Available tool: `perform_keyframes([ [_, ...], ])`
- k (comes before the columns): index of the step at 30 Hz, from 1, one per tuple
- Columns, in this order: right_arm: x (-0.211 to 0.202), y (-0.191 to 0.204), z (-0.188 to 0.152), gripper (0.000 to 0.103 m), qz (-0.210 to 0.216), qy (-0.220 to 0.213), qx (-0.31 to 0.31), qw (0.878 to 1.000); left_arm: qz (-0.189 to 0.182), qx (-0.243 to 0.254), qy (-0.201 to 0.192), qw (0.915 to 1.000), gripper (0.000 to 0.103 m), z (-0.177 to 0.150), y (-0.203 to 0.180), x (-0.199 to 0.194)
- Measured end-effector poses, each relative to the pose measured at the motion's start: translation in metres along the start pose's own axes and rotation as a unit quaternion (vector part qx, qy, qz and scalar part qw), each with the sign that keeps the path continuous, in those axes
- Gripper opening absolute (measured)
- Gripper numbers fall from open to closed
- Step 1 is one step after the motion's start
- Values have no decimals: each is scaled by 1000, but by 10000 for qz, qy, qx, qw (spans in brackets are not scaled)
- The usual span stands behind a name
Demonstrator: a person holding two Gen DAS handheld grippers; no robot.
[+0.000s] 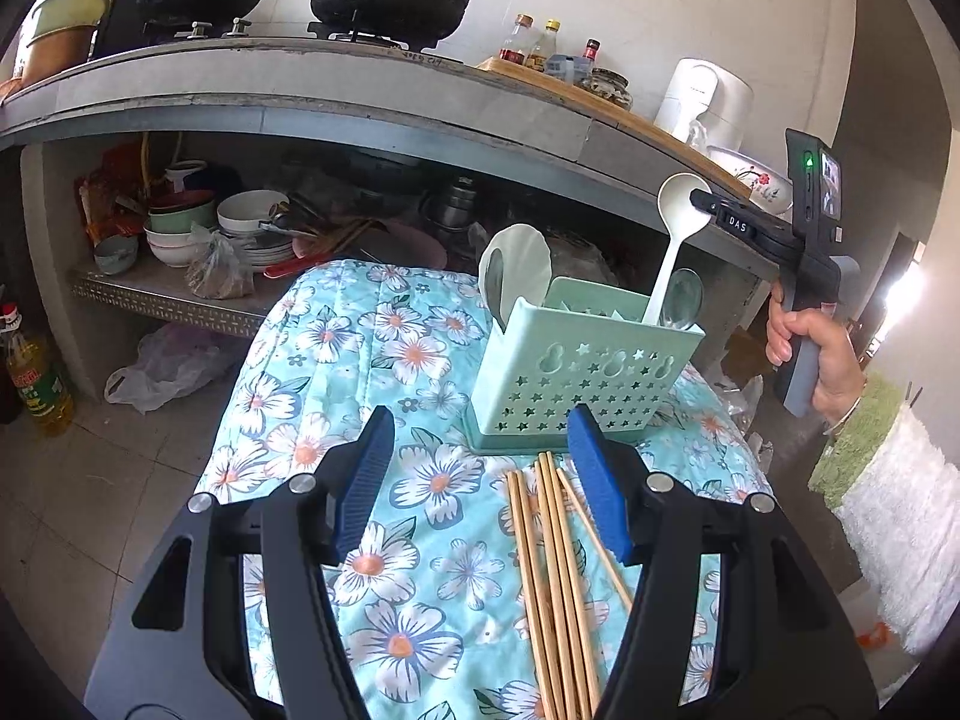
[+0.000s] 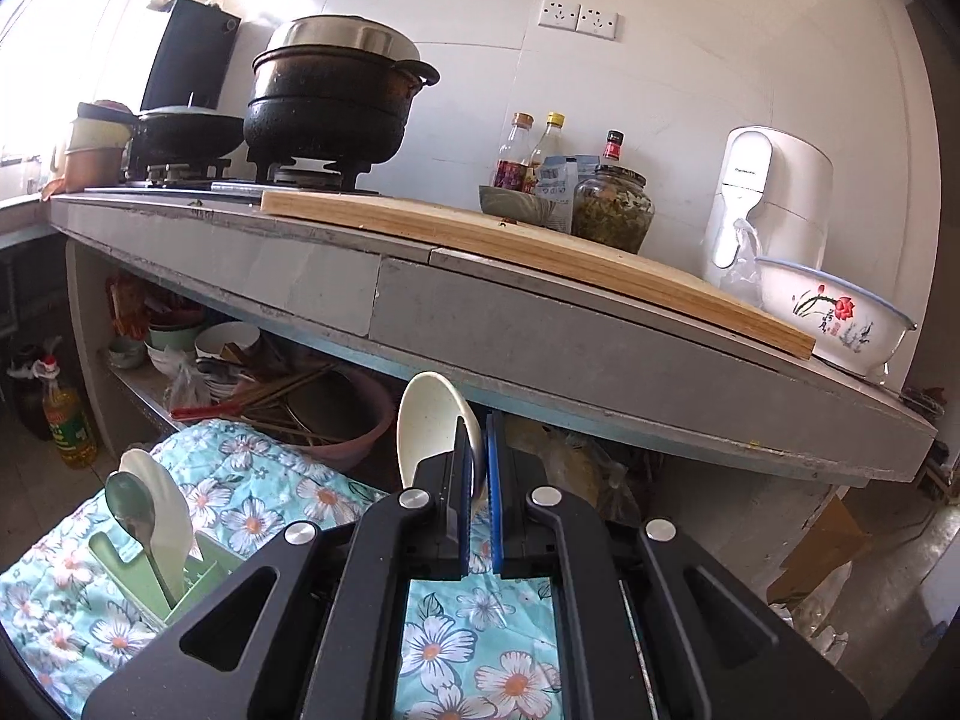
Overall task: Organize utensils
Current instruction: 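Lower the white ladle-spoon into the green holder with the right gripper and open it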
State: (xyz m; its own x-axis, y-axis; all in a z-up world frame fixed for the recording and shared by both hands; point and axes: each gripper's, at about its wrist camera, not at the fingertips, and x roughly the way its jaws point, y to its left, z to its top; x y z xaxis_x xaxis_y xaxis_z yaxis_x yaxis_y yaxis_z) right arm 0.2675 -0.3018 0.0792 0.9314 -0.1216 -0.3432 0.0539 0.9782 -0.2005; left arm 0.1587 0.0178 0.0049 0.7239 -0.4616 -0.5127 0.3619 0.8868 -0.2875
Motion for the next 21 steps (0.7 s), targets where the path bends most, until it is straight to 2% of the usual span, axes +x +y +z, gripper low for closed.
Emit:
perform_keyframes([
  [7,3,15,-14,5,75,160,-301,9994,2,-61,49,10000,57,-2,1,2],
  [9,3,18,-19,7,223,277,-306,9989,10,-64,51,10000,57,-2,2,2],
  [11,1,18,-23,21,293,361,-288,9985,3,-75,58,10000,57,-2,3,2],
  [12,-1,18,-24,36,377,377,-244,9983,0,-87,64,9999,57,-2,3,2],
  [13,-4,17,-26,46,444,361,-193,9982,-6,-103,70,9999,57,-2,3,3],
  [21,-43,7,-34,55,785,328,230,9961,-44,-128,162,9998,57,-5,2,7],
])
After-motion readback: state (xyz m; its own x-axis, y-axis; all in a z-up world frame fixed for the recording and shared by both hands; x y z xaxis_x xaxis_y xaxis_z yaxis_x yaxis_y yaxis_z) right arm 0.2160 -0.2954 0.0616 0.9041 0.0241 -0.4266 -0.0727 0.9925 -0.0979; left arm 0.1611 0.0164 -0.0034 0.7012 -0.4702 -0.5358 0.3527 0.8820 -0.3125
